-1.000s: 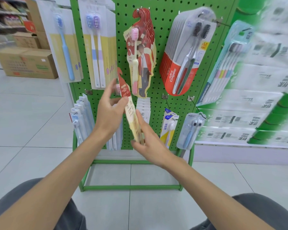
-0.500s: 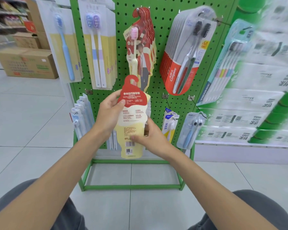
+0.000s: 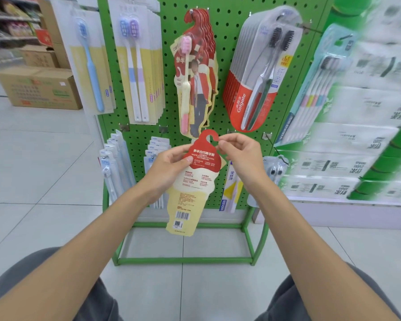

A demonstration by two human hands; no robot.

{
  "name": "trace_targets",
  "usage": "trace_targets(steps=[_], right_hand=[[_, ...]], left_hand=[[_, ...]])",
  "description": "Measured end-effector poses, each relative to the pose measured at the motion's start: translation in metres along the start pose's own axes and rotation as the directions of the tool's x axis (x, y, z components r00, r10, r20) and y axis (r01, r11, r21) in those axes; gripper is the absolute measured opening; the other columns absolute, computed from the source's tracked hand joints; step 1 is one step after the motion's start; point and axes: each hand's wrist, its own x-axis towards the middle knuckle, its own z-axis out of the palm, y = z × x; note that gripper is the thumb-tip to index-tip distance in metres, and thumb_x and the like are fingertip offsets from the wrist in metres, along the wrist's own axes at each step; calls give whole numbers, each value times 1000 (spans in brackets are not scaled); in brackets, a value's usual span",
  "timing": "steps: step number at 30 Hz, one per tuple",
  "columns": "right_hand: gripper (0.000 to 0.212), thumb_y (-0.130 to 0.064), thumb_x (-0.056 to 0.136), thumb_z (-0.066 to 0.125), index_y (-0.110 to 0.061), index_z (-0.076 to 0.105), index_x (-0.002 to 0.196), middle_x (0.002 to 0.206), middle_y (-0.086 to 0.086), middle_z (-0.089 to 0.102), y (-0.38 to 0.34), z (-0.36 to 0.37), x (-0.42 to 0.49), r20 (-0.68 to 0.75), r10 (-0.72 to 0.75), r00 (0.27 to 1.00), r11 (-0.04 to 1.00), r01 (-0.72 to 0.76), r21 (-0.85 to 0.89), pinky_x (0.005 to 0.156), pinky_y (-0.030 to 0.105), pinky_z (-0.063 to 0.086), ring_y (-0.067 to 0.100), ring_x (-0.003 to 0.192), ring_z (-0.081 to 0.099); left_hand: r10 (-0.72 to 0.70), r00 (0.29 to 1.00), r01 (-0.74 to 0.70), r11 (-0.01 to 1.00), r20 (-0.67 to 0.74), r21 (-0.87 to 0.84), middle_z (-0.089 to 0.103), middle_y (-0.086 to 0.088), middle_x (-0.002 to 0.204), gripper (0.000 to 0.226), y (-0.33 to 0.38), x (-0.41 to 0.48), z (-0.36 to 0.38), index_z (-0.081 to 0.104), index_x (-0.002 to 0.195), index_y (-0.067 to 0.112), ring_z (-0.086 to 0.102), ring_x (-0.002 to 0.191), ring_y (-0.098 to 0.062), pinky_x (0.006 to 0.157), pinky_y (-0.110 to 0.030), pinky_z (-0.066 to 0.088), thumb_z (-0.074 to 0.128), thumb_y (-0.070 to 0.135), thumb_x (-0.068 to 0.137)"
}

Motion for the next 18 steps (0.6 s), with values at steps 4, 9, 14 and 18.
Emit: trace_targets(steps=[4,9,14,18], right_hand=[[6,-16,93,64,-17,69,91,82,-6,68,3,7,-3,-57,-81,995,990,74,-122,64,14,49,-1,71,61],[35,-40,87,70,-24,63,117,94,-2,70,8,24,-13,31,-68,997,977,72,-200,76,20,52,7,88,65],[28,-36,91,66,-19,62,112,85,-8,68,5,25,-13,-21,-46,999,990,43,-132,75,23,54,0,79,63],[21,-19,96,48,-13,67,89,78,11,67,0,20,-12,26,-82,996,977,86,-196,61,30,43,14,63,51]], left_hand=[[28,997,-31,999,-68,-40,71,3,114,34,-1,2,3,62,126,24,69,104,-16,86,-32,57,54,6,98],[114,993,-114,993,-37,24,69,13,118,43,2,-2,10,61,129,24,70,101,-9,84,-26,57,63,3,92],[232,973,-223,949,-14,224,53,5,131,61,-1,-3,15,60,131,23,67,106,-13,89,-23,55,81,6,77],[309,951,-297,904,11,307,58,7,116,78,3,-6,15,50,133,33,69,93,-10,87,-24,55,90,16,67]])
